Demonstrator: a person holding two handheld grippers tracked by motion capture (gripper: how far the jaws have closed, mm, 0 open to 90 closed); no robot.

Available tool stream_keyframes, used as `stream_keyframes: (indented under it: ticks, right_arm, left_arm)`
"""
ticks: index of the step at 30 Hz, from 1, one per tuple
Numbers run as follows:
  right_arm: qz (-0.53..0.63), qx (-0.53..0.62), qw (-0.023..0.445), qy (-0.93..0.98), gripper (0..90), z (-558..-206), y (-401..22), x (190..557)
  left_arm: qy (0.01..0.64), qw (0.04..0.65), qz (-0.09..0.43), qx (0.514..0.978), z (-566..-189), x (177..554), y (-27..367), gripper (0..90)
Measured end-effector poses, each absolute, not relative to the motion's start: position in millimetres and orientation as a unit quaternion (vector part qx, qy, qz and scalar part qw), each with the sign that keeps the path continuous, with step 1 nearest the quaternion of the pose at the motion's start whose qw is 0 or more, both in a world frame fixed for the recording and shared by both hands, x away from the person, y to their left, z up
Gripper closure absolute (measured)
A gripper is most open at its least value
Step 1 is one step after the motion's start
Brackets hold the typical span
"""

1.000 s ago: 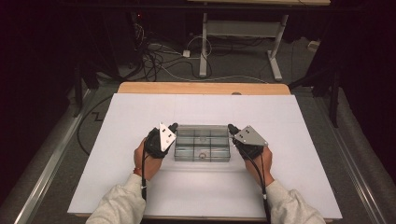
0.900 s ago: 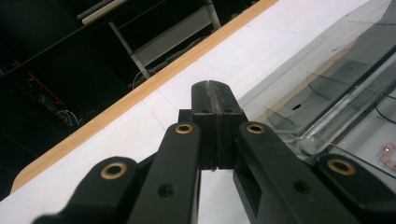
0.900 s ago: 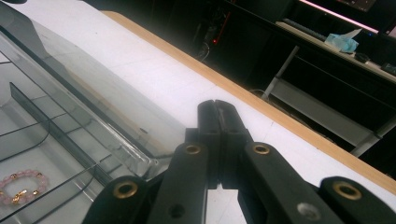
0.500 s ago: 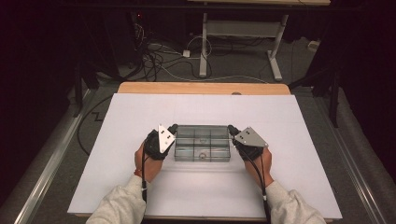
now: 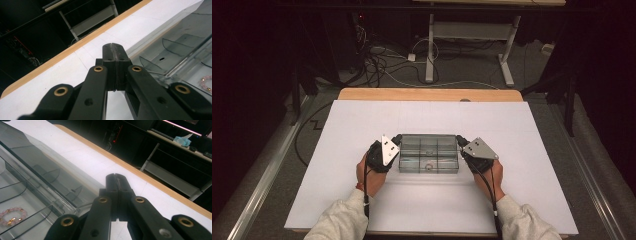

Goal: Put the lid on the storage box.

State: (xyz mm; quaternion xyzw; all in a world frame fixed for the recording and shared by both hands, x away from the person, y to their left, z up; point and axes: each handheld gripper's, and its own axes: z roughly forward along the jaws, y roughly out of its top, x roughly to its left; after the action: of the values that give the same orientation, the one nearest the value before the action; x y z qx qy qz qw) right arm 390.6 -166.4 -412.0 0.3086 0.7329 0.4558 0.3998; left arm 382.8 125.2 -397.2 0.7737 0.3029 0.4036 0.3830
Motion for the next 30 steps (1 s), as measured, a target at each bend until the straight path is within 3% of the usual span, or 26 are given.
stream_keyframes:
  ticks: [30]
  right_arm:
    - [0.452,0.304,0.403,0.736,90.0,-416.1,-166.3,386.4]
  left_arm:
    - [0.296,0.377,0.412,0.775,-403.6,378.5,125.5,87.4]
